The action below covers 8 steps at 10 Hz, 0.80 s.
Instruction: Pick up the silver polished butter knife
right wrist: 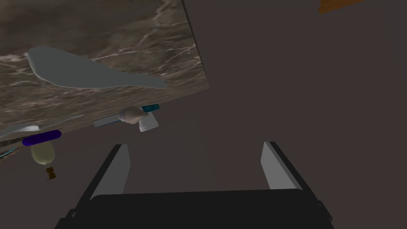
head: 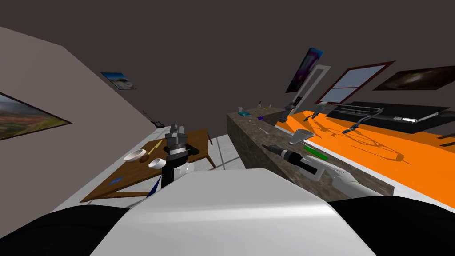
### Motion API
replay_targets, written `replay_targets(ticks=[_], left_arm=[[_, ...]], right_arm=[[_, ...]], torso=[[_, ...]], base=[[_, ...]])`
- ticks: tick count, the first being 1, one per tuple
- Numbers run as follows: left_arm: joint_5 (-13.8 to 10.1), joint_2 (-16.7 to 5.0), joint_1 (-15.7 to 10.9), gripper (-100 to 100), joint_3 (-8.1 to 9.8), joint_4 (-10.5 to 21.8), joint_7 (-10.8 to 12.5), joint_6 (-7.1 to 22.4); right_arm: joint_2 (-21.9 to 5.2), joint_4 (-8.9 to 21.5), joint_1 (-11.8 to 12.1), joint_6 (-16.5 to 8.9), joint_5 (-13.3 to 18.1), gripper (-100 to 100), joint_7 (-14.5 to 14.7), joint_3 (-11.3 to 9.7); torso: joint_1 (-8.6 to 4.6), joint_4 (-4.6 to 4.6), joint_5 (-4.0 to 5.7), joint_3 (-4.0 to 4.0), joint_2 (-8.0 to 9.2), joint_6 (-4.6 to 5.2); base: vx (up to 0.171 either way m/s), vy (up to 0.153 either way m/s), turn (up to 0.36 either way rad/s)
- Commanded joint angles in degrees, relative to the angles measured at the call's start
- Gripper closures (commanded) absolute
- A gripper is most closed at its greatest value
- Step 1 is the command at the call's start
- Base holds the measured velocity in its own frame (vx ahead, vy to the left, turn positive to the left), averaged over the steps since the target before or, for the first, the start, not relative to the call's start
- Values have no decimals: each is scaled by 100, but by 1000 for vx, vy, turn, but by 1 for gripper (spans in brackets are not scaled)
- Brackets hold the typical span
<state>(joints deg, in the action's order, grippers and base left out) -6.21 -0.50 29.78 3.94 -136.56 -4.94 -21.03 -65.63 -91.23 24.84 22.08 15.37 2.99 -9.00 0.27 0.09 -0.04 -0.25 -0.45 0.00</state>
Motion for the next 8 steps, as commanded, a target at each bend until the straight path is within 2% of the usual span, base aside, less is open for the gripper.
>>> replay_targets(ticks=[1, 5, 6, 8], left_arm=[[0, 0, 0, 0, 0, 0, 0, 0], [0, 0, 0, 0, 0, 0, 0, 0], [0, 0, 0, 0, 0, 0, 0, 0], [0, 0, 0, 0, 1, 0, 0, 0]], right_arm=[[-173, 119, 85, 31, 53, -100, -42, 6], [-744, 790, 182, 131, 513, -100, -104, -319], [-744, 811, 182, 131, 513, -100, -104, -319], [-957, 1072, 216, 168, 687, -100, -124, -440]], torso=[[0, 0, 0, 0, 0, 0], [-6, -2, 0, 4, 7, 2], [2, -1, -1, 3, 6, 2], [-12, -4, 2, 10, 19, 3]], base=[[74, 51, 76], [77, 56, 185], [61, 47, 39], [53, 28, 128]])
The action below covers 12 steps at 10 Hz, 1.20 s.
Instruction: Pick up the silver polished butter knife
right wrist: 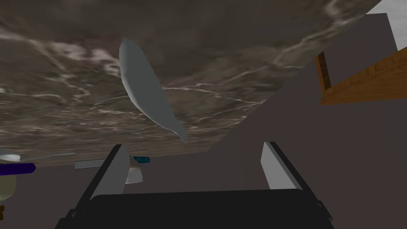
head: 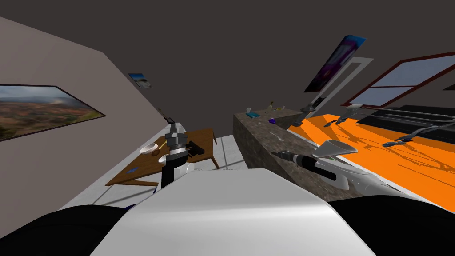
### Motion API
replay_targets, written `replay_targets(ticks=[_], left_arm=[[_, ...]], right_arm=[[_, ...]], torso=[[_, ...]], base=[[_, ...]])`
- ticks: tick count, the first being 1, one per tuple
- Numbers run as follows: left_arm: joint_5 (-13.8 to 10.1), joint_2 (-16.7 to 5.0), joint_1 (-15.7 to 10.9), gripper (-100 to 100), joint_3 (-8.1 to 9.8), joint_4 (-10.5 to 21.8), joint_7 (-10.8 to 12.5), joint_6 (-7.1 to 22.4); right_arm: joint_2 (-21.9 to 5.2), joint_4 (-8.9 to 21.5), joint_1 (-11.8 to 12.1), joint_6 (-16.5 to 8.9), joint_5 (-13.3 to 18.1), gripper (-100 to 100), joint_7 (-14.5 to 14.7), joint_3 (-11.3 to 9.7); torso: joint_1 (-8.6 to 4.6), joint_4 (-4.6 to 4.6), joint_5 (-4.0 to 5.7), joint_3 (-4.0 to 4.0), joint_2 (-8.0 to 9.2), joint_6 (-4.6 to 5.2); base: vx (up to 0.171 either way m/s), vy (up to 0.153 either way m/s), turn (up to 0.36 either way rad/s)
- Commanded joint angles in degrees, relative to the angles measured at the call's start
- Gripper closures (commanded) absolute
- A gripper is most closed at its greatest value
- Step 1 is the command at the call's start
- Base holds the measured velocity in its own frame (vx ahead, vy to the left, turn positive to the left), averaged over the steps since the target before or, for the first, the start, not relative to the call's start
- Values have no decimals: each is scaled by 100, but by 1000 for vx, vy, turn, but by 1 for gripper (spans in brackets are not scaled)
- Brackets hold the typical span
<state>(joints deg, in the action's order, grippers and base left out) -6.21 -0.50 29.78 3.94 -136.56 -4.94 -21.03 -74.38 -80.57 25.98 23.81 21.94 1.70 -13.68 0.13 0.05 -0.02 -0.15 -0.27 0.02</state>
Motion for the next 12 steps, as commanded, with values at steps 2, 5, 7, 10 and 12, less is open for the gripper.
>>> replay_targets(ticks=[2, 5, 7, 10, 12], left_arm=[[0, 0, 0, 0, 0, 0, 0, 0], [0, 0, 0, 0, 0, 0, 0, 0], [0, 0, -1, 0, 0, 0, 0, 0], [0, 0, -1, 0, 0, 0, 0, 0], [0, 0, -1, 0, 0, 0, 0, 0]], right_arm=[[-263, 240, 138, 29, 189, -100, -11, -90], [-96, 352, -5, 94, 401, -100, -197, -7], [3, 496, -139, 132, 660, -100, -407, 27], [202, 784, -408, 208, 1145, -100, -826, 96], [302, 928, -542, 246, 1439, -100, -1036, 130]], torso=[[0, 0, 0, 0, 1, 1], [-6, -4, 2, 11, 19, 5], [-8, -10, 3, 26, 46, 2], [-12, -11, 3, 28, 47, 6], [-12, -12, 3, 31, 53, 2]], base=[[59, 29, 141], [1, 4, 35], [-74, -1, 110], [-58, -7, 70], [-75, -5, 115]])
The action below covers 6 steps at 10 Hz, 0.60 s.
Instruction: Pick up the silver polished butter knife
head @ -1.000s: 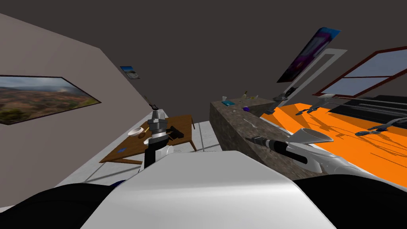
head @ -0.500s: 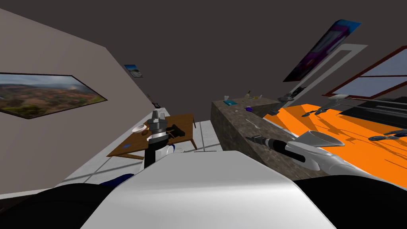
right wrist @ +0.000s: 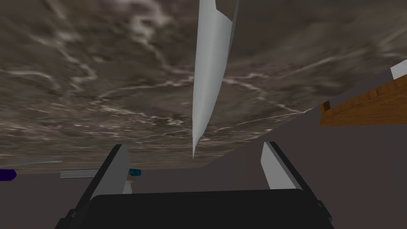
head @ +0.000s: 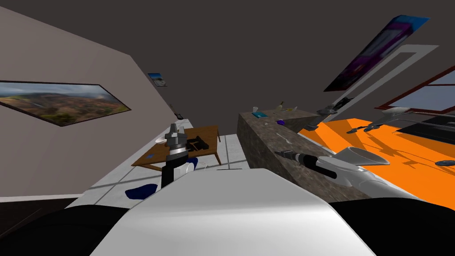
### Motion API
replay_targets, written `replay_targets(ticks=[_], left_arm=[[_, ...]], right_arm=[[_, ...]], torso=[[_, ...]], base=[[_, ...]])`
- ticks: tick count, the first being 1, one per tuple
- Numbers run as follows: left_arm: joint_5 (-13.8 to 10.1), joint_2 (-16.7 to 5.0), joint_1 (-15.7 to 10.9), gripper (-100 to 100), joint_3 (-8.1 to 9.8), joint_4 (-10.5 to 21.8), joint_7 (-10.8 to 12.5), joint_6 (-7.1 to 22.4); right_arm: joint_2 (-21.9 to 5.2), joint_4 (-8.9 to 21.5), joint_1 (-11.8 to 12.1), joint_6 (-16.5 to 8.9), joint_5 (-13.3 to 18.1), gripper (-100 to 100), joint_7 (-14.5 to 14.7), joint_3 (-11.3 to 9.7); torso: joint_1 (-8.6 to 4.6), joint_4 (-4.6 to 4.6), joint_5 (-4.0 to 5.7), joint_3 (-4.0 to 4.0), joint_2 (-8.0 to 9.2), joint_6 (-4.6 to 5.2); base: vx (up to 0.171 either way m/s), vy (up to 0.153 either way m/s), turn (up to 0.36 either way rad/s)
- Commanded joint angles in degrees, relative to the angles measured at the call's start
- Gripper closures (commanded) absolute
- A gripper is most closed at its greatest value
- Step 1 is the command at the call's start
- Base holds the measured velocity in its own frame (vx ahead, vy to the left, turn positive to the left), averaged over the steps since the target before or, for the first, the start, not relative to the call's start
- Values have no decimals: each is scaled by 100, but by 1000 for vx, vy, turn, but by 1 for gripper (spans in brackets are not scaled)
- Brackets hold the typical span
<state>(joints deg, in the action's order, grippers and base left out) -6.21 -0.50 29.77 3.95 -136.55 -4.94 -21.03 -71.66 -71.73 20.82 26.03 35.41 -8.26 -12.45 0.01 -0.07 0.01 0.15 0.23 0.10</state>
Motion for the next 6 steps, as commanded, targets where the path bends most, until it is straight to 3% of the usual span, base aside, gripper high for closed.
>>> replay_targets(ticks=[1, 4, 6], left_arm=[[0, 0, 0, 0, 0, 0, 0, 0], [0, 0, 0, 0, 0, 0, 0, 0], [0, 0, 0, 0, 0, 0, 0, 0]], right_arm=[[130, 189, -160, 62, 286, -100, -249, 42], [230, 333, -295, 100, 612, -100, -458, 77], [429, 621, -563, 175, 1004, -100, -831, 145]], torso=[[0, 0, 0, 0, 0, 0], [2, 2, 0, -4, -6, -3], [-1, 2, 0, -3, -5, -2]], base=[[-51, 8, 65], [-48, -1, 66], [-75, -2, 105]])
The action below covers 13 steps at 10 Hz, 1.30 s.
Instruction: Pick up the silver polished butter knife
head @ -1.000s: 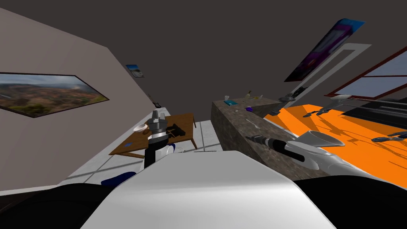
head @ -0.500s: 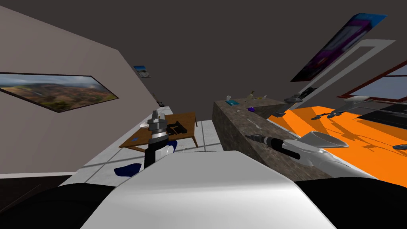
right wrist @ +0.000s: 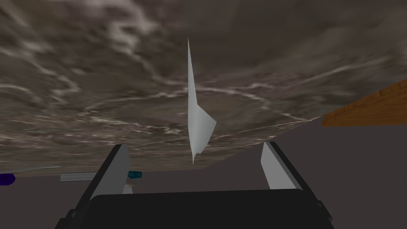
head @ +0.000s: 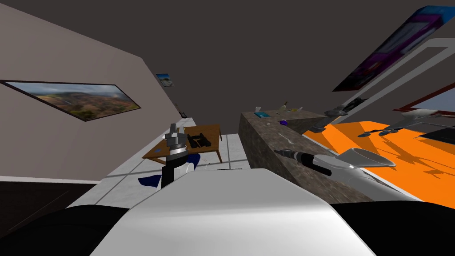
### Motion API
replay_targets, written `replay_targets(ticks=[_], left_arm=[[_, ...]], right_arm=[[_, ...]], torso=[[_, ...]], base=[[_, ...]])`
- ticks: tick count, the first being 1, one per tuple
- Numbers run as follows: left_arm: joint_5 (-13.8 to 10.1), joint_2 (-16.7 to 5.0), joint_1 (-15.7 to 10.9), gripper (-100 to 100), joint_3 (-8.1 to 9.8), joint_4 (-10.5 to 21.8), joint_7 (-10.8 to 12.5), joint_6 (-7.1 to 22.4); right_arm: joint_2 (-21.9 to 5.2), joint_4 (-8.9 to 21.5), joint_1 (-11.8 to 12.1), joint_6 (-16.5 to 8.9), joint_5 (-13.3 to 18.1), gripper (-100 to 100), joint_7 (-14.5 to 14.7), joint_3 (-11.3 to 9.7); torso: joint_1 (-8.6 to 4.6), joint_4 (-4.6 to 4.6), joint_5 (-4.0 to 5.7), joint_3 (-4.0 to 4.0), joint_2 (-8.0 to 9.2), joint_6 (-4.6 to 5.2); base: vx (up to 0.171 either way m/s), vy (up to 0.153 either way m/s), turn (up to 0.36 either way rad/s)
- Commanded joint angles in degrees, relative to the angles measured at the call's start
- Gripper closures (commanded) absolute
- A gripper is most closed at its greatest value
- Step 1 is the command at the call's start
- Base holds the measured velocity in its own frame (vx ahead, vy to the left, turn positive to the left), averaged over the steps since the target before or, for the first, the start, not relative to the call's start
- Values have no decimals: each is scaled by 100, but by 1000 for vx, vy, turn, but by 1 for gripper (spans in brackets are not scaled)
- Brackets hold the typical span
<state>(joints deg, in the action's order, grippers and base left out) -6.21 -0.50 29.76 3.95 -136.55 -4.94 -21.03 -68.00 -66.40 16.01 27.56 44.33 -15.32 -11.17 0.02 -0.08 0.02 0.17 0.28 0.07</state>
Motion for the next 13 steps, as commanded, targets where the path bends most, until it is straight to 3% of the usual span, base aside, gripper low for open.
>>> replay_targets(ticks=[1, 2, 4, 5, 9, 10, 11, 13], left_arm=[[0, 0, 0, 0, 0, 0, 0, 0], [0, 0, 1, 0, 0, 0, 0, 0], [0, 0, 1, 0, 0, 0, 0, 0], [0, 0, 1, 0, 0, 0, 0, 0], [0, 0, 2, 0, 1, 0, 0, 0], [0, 0, 2, 0, 1, 0, 0, 0], [0, 0, 2, 0, 1, 0, 0, 0], [0, 0, 3, 0, 1, 0, 0, -1]], right_arm=[[63, 87, -82, 23, 239, -100, -172, 17], [163, 231, -217, 61, 438, -100, -382, 51], [147, 213, -205, 51, 439, -100, -348, 43], [150, 215, -206, 53, 450, 100, -363, 44], [137, 219, -208, 41, 457, 100, -346, 48], [138, 219, -207, 41, 457, 0, -348, 48], [63, 87, -82, 23, 239, 100, -172, 17], [-36, -57, 52, -15, -21, 100, 38, -18]], torso=[[0, 0, 0, 0, 0, 0], [0, 0, -1, -1, -3, 3], [0, 3, 2, -7, -13, 3], [-1, 5, 2, -12, -22, 3], [-11, 9, 15, -19, -32, 4], [-11, 9, 14, -19, -33, 3], [-11, 9, 14, -19, -33, 3], [-15, 13, 11, -30, -51, 11]], base=[[-70, 1, 75], [-58, 2, 100], [-28, 3, 22], [0, 0, 0], [0, 0, 0], [0, 0, 0], [40, -4, -96], [79, -5, -126]])
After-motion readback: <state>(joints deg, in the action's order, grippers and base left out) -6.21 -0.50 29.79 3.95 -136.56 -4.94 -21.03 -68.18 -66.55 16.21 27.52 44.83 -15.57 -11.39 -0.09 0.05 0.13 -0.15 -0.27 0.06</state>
